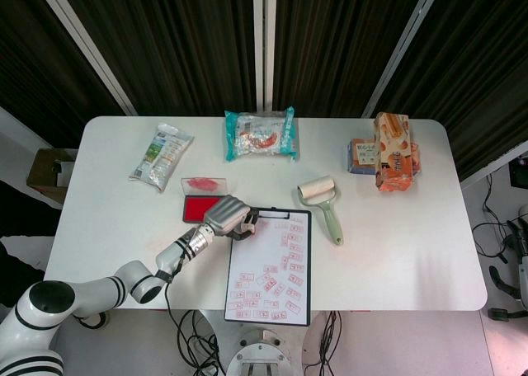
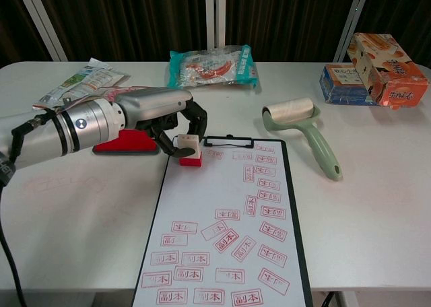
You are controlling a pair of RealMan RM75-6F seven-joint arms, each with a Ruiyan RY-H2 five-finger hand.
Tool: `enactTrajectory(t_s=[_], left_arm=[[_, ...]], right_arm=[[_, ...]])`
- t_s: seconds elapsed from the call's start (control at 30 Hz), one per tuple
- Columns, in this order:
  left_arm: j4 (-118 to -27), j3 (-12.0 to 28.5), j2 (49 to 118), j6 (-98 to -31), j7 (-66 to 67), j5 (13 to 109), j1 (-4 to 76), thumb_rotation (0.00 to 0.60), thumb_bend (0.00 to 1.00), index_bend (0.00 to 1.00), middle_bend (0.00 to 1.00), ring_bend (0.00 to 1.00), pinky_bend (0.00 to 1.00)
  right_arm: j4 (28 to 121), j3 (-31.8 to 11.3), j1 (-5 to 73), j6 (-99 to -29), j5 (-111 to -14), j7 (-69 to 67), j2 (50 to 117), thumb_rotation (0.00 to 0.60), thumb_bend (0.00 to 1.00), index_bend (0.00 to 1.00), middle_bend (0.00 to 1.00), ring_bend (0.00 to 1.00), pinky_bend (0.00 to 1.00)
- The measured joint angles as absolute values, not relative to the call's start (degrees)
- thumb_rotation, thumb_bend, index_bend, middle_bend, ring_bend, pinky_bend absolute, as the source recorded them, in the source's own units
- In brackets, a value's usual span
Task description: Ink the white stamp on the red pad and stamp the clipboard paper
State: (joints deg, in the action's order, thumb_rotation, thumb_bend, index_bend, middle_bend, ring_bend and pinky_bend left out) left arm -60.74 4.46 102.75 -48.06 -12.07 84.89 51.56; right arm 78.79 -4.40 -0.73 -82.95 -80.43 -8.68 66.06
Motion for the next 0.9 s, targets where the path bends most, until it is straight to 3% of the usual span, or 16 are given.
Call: enactTrajectory(t_s=[0.9], left_arm=[[-56.5, 3.2, 105.1, -48.8, -16.0, 85.8, 51.0, 0.6, 0.43, 0.69, 0.7, 1.0, 1.0]], right_arm=[[78.6, -3.6, -0.6, -82.1, -81.0, -8.1, 66.7, 0.6, 0.24, 0.0, 0.0, 0.0, 0.0]])
